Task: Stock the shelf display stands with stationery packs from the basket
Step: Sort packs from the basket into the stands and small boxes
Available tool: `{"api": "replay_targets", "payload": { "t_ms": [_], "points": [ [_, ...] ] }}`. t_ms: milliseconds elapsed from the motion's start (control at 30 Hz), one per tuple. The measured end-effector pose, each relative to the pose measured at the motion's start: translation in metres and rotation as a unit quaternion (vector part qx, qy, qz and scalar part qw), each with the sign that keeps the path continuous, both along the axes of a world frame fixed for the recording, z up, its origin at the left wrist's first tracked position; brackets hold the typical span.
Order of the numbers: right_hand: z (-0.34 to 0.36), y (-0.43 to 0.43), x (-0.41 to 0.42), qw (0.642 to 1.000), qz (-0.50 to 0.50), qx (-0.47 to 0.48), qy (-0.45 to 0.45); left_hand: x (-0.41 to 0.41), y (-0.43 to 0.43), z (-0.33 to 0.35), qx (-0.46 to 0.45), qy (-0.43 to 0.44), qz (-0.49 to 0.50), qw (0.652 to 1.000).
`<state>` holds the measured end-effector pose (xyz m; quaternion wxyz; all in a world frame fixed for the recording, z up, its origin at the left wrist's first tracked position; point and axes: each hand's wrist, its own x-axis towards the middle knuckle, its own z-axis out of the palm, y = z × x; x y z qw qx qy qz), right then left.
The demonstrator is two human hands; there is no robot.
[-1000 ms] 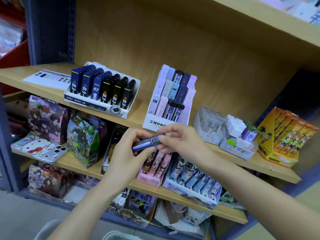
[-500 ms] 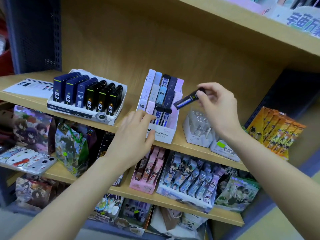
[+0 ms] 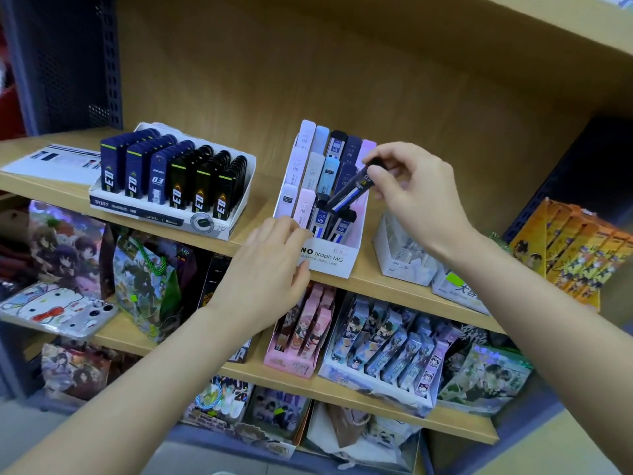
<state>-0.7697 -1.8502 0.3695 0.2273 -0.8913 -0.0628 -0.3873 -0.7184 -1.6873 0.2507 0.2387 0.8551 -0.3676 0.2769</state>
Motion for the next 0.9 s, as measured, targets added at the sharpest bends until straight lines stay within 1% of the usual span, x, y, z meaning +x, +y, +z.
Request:
{"api": "replay_targets", "payload": {
  "t_ms": [67, 133, 200, 300, 433, 533, 600, 667, 767, 900],
  "points": [
    [-0.003, 0.004, 0.000, 1.000, 0.009, 0.002, -0.018, 0.000, 0.000, 0.000, -0.003, 0.000, -0.004, 1.000],
    [-0.001, 0.003, -0.002, 0.998, 0.024, 0.023, -0.045, 0.000, 0.000, 0.001, 0.000, -0.001, -0.001, 1.000],
    [0.000, 0.000, -0.004, 0.999, 0.034, 0.021, -0.037, 0.000, 0.000, 0.001, 0.006, 0.004, 0.001, 1.000],
    [-0.008, -0.006, -0.003, 0.999, 0.016, -0.036, 0.007, 0.000, 0.000, 0.001, 0.005, 0.009, 0.005, 1.000],
    [-0.020, -0.011, 0.005, 0.996, -0.006, -0.093, 0.014, -0.001, -0.001, 0.001, 0.002, 0.006, 0.009, 1.000],
    [-0.027, -0.009, 0.012, 0.989, -0.007, -0.135, 0.056, -0.001, -0.001, 0.001, -0.002, 0.002, 0.002, 1.000],
    [-0.028, -0.007, 0.015, 0.988, -0.008, -0.130, 0.079, -0.001, 0.000, 0.003, 0.002, 0.002, -0.002, 1.000],
    [-0.025, -0.004, 0.018, 0.991, -0.006, -0.101, 0.093, -0.002, 0.000, 0.004, 0.003, 0.006, -0.005, 1.000],
    [-0.025, -0.002, 0.020, 0.994, -0.009, -0.070, 0.088, -0.004, 0.001, 0.008, -0.002, 0.020, -0.011, 1.000],
    [-0.021, -0.005, 0.019, 0.993, -0.012, -0.056, 0.101, -0.006, 0.002, 0.011, 0.003, 0.030, -0.015, 0.999]
  ]
}}
